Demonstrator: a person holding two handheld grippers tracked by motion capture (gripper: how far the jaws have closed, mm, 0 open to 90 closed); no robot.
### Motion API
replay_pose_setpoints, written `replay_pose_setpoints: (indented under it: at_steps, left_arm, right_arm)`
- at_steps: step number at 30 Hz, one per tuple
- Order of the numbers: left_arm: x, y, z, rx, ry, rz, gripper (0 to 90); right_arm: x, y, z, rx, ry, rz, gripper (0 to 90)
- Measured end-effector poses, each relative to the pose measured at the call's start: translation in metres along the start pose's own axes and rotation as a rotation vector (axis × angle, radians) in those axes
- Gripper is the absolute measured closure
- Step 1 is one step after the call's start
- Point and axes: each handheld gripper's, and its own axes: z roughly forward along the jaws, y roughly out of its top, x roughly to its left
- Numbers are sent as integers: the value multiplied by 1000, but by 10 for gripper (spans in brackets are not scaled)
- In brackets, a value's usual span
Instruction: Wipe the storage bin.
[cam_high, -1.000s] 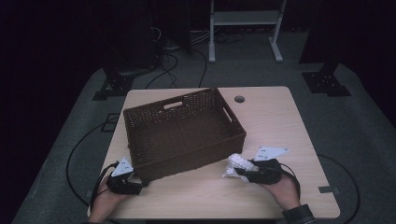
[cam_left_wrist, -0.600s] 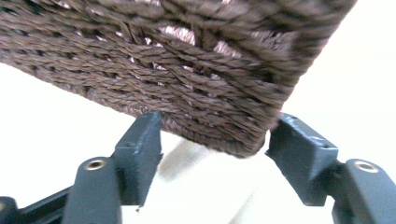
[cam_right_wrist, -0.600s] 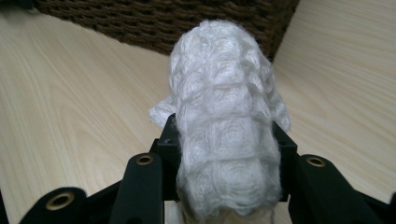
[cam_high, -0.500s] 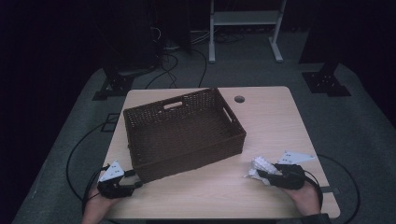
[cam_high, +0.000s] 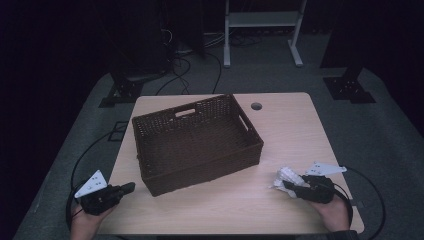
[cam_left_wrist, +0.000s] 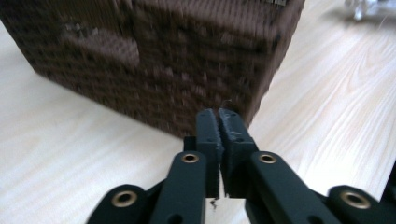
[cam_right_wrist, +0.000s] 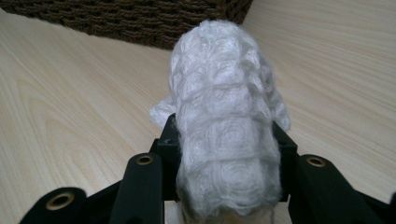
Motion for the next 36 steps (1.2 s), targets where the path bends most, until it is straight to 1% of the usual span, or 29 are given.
replay_pose_setpoints:
  at_steps: [3,6,8,10,13,17,21,24,30,31,36]
  left_arm:
    - [2,13,0,-23,-2,15,900]
    - [4,23,2,-49,-18,22,900]
    - [5,29,5,-54,-21,30,899]
    - [5,34,8,-59,-27,37,899]
    - [4,39,13,-52,-30,54,899]
    - [1,42,18,-55,-49,58,899]
    - [-4,44,25,-62,-83,61,899]
    - [-10,48,32,-61,-97,68,899]
    - [-24,59,53,-65,-155,88,898]
    - [-27,61,57,-62,-166,96,898]
    - [-38,72,74,-62,-193,111,898]
  right_arm:
    - [0,0,1,1,-1,1,593]
    - [0,0,0,-2,-3,-1,594]
    - [0,0,-1,-4,-6,-2,594]
    - [-1,0,-1,-6,-5,2,594]
    - [-1,1,-2,-9,-9,-1,595]
    - [-1,2,-3,-15,-9,2,595]
    - [-1,2,-3,-15,-9,3,595]
    - [-1,2,-3,-16,-8,-3,595]
    - [-1,3,-3,-17,-9,-6,595]
    - [-1,3,-3,-18,-10,-6,595]
    - [-1,3,-4,-17,-7,-6,595]
